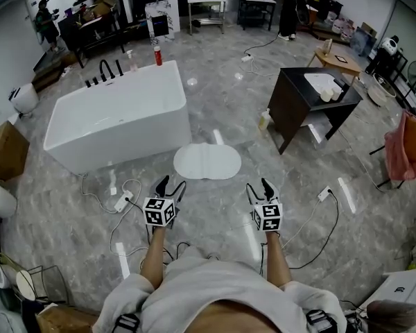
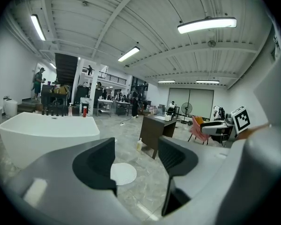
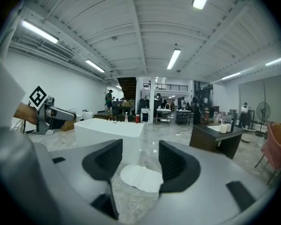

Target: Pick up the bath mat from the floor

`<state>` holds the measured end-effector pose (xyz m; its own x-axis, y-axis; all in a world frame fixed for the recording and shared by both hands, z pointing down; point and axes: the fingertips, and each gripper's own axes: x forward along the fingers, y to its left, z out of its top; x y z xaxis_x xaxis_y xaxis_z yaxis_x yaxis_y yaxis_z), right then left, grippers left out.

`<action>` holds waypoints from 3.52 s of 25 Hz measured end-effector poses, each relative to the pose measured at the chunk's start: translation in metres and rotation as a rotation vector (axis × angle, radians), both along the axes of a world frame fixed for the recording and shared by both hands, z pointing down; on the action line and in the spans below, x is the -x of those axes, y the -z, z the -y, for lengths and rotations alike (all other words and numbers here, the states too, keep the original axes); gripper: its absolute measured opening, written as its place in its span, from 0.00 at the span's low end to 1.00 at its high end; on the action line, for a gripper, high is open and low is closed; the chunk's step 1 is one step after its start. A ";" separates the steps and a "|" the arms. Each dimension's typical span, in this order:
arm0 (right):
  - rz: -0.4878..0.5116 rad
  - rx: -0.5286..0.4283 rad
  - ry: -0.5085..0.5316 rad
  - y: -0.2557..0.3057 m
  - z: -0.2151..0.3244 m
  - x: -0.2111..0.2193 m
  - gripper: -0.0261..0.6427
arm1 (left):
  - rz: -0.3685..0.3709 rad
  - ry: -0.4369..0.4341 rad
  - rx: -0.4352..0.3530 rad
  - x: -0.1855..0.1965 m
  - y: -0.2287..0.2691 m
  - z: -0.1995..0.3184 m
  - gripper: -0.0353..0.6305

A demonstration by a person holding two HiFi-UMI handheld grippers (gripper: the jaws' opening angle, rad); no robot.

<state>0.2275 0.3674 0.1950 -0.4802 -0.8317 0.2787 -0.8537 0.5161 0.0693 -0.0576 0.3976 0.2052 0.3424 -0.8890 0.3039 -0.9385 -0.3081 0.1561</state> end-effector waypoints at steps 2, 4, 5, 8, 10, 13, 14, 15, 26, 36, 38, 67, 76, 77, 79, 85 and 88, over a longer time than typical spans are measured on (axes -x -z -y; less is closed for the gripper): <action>0.000 0.007 0.001 -0.003 0.005 -0.003 0.39 | 0.003 0.000 0.008 -0.004 -0.003 0.003 0.47; 0.000 0.013 0.003 -0.006 0.010 -0.004 0.39 | 0.008 0.000 0.013 -0.005 -0.004 0.007 0.47; -0.001 0.016 0.004 -0.008 0.013 -0.004 0.39 | 0.008 0.002 0.016 -0.005 -0.005 0.010 0.47; -0.005 0.023 0.008 -0.012 0.024 -0.001 0.39 | 0.006 0.007 0.026 -0.002 -0.010 0.018 0.47; -0.009 0.025 0.010 -0.013 0.033 0.002 0.39 | 0.004 0.008 0.028 0.000 -0.012 0.027 0.47; -0.013 0.023 0.011 -0.015 0.049 0.009 0.39 | -0.001 0.013 0.027 0.008 -0.014 0.043 0.47; -0.014 0.022 0.010 -0.015 0.055 0.011 0.39 | -0.004 0.015 0.026 0.011 -0.016 0.050 0.47; -0.015 0.021 0.008 -0.017 0.062 0.012 0.39 | -0.007 0.015 0.024 0.013 -0.017 0.057 0.47; -0.027 0.013 -0.028 -0.005 0.165 0.051 0.39 | -0.041 -0.001 0.013 0.056 -0.013 0.166 0.47; -0.029 -0.008 -0.063 0.004 0.260 0.092 0.39 | -0.045 -0.031 -0.019 0.100 -0.002 0.272 0.47; -0.034 -0.005 -0.068 0.003 0.271 0.098 0.39 | -0.049 -0.038 -0.016 0.105 -0.003 0.286 0.47; -0.054 0.094 -0.075 -0.042 0.379 0.109 0.39 | -0.055 -0.061 0.079 0.112 -0.046 0.401 0.47; -0.054 0.136 -0.039 -0.054 0.468 0.095 0.39 | -0.049 -0.016 0.131 0.102 -0.061 0.477 0.47; -0.053 0.142 -0.036 -0.055 0.478 0.093 0.39 | -0.047 -0.010 0.139 0.102 -0.063 0.485 0.47; -0.052 0.152 -0.029 -0.058 0.497 0.089 0.39 | -0.044 0.001 0.153 0.100 -0.067 0.501 0.47; -0.057 0.198 -0.003 -0.078 0.544 0.078 0.39 | -0.033 0.043 0.213 0.101 -0.088 0.535 0.47; -0.067 0.230 0.015 -0.096 0.562 0.077 0.39 | -0.026 0.058 0.248 0.104 -0.104 0.546 0.47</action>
<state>0.1509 -0.1948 0.2909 -0.4661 -0.7354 0.4919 -0.8433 0.5375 0.0046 -0.1621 -0.1487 0.3091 0.3035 -0.8068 0.5069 -0.9481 -0.2029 0.2447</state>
